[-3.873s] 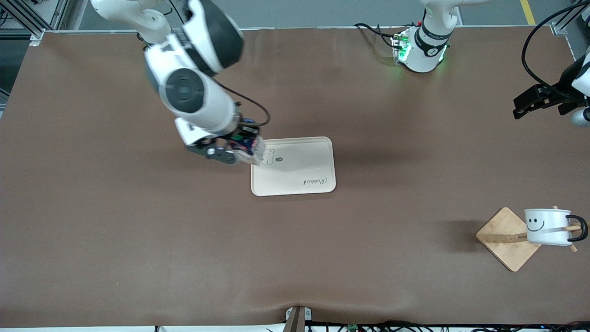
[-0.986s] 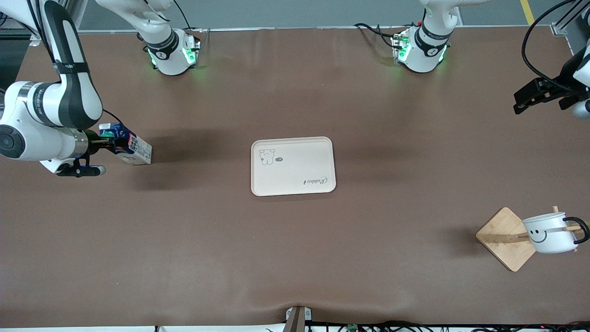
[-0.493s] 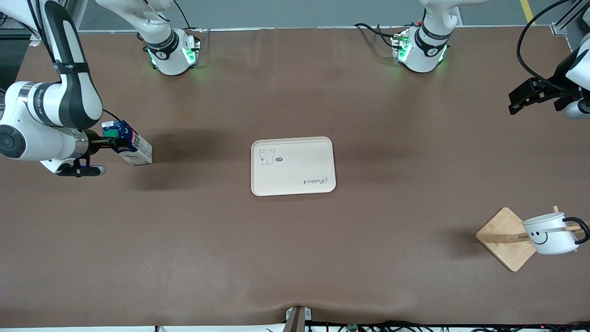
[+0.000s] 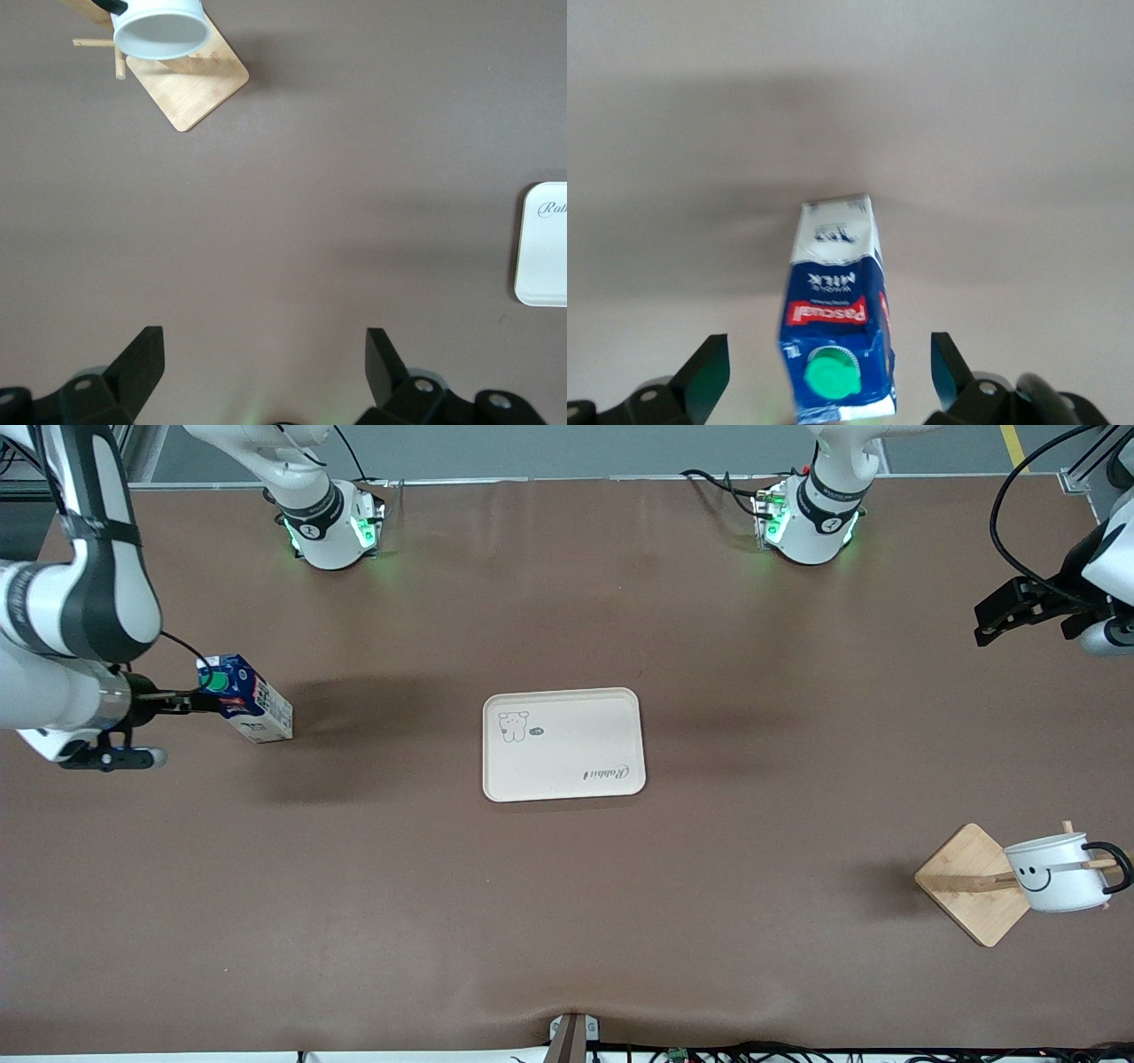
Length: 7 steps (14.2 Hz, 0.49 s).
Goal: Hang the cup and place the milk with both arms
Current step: 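Lower the milk carton onto the table with the right gripper, then open the right gripper and withdraw it from the carton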
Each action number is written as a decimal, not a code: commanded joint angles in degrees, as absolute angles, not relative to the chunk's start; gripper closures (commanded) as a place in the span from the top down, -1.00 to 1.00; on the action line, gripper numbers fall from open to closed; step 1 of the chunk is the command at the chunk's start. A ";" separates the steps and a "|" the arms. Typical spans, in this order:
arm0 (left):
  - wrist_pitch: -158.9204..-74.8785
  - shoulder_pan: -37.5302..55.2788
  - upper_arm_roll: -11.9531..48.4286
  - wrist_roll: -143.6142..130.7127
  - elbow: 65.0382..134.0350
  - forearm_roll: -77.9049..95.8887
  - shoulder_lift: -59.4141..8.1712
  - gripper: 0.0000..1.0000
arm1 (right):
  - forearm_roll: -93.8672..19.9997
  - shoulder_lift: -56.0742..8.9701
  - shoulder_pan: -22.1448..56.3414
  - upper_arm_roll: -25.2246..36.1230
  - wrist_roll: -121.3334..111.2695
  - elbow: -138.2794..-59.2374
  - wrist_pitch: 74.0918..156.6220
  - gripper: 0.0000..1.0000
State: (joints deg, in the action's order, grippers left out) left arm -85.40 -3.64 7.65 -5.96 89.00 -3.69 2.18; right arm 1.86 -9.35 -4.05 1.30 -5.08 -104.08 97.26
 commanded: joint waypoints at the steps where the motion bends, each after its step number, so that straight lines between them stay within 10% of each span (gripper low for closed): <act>1: -86.04 -3.78 7.82 -6.50 89.56 -2.90 2.72 1.00 | -2.79 -9.40 -1.85 0.88 -4.74 -95.49 95.36 1.00; 7: -86.04 -3.78 7.82 -5.54 89.47 -2.81 2.64 1.00 | -0.44 -10.55 3.08 1.05 -5.63 -73.68 85.62 1.00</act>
